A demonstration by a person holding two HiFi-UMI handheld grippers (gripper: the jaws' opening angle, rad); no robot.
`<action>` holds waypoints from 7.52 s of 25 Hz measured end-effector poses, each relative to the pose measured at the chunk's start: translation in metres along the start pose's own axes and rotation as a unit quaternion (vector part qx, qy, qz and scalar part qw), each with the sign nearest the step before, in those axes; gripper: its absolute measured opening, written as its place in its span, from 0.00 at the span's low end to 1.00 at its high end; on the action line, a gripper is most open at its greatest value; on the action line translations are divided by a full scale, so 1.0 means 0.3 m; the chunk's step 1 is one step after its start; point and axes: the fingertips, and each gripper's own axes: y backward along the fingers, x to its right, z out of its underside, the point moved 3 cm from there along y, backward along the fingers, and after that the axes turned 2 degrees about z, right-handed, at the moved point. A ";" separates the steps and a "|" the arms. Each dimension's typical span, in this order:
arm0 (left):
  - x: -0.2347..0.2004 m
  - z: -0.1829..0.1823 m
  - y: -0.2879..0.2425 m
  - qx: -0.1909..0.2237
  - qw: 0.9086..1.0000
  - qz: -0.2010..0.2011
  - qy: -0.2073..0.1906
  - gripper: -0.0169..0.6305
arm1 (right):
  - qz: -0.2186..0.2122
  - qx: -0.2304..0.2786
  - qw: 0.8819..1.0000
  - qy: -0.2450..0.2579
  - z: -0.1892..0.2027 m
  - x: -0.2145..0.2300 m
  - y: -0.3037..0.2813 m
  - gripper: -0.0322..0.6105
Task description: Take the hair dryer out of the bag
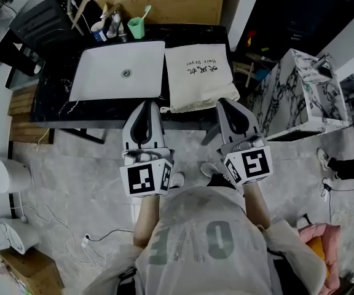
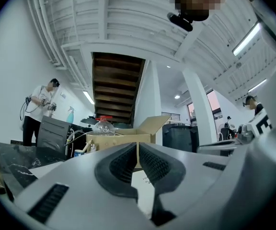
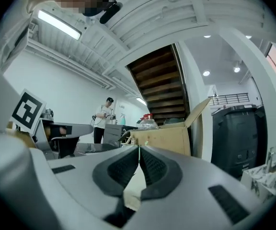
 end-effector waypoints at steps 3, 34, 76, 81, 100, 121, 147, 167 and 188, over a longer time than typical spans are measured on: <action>0.046 -0.006 -0.034 0.006 1.000 -0.020 -0.011 0.09 | -0.014 0.010 1.000 0.010 -0.022 0.088 -0.013 0.10; 0.185 0.073 -0.109 -0.025 0.997 -0.070 0.004 0.53 | -0.233 -0.090 0.879 0.406 0.218 0.213 -0.112 0.55; 0.409 0.150 -0.195 -0.063 0.998 -0.017 0.027 0.52 | -0.286 -0.086 0.834 0.464 0.171 0.222 -0.318 0.13; 0.499 0.218 -0.255 -0.120 0.990 0.062 0.027 0.52 | -0.289 -0.086 0.834 0.462 0.174 0.222 -0.312 0.13; 0.400 0.501 -0.498 -0.254 0.965 0.062 0.019 0.52 | -0.293 -0.090 0.846 0.436 0.165 0.238 -0.302 0.13; 0.307 0.571 -0.683 -0.318 0.947 0.044 0.003 0.52 | -0.308 -0.083 0.859 0.401 0.186 0.228 -0.296 0.13; 0.273 0.805 -0.698 -0.453 0.888 0.079 -0.004 0.54 | -0.312 -0.129 0.857 0.388 0.327 0.247 -0.316 0.13; 0.290 0.801 -0.671 -0.485 0.870 0.090 0.008 0.45 | -0.295 -0.131 0.879 0.352 0.323 0.261 -0.333 0.13; 0.346 0.616 -0.427 -0.455 0.881 0.128 0.017 0.45 | -0.240 -0.132 0.888 0.368 0.271 0.225 -0.343 0.13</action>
